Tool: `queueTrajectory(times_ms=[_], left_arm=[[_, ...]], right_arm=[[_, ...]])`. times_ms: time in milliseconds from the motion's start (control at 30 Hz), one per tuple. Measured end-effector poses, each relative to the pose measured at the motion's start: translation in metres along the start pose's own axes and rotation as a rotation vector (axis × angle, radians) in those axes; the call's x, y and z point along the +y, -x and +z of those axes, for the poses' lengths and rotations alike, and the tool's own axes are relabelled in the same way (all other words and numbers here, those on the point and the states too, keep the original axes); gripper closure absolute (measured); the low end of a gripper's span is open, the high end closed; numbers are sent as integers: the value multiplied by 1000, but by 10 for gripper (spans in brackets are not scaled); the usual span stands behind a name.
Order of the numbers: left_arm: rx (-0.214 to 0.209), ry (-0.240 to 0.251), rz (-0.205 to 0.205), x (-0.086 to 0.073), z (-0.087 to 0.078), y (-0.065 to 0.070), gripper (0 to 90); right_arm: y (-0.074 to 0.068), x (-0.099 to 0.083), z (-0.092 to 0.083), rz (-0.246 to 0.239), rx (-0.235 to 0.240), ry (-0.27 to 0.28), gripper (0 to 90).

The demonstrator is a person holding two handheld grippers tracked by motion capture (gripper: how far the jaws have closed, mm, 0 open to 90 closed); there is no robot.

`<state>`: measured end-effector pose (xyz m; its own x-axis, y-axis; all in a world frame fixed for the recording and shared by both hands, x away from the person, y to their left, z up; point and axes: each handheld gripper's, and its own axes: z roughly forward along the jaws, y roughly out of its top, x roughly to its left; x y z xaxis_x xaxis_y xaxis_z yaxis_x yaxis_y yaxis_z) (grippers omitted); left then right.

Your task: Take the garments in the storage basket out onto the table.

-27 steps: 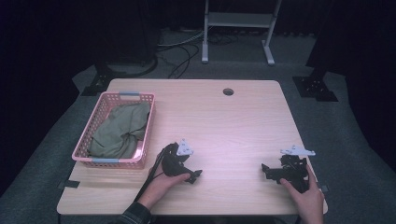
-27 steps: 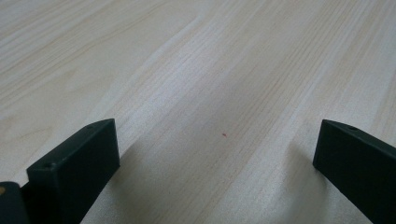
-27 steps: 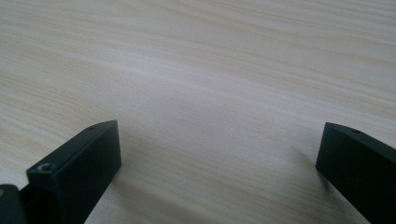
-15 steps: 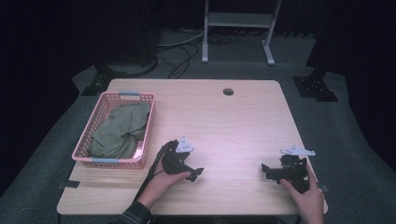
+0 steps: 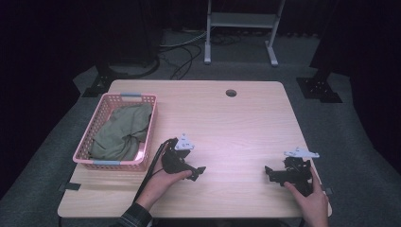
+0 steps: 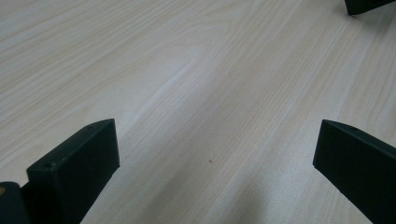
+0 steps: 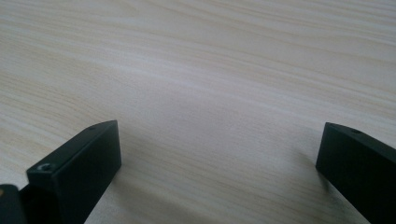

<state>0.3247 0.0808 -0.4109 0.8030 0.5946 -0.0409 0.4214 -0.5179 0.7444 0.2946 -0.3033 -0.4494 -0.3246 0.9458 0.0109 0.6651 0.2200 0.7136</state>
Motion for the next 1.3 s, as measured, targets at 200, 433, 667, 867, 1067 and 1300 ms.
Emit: queueTrajectory(times_ms=[200,433,667,867,1067,1300], left_arm=[[-2,-1,-5,4,-4,-2,0],[-4,2,-9,9,-11,-4,0],[1,8,-5,13,-17,-6,0],[-5,6,-1,18,-21,-9,0],[-3,10,7,27,-26,-10,0],[-2,11,14,37,-32,-13,0]], right_arm=[[0,0,0,-1,0,0,0],[0,0,0,-1,0,1,0],[0,0,0,-1,0,1,0],[0,0,0,-1,0,1,0],[0,0,0,-1,0,1,0],[0,0,0,-1,0,1,0]])
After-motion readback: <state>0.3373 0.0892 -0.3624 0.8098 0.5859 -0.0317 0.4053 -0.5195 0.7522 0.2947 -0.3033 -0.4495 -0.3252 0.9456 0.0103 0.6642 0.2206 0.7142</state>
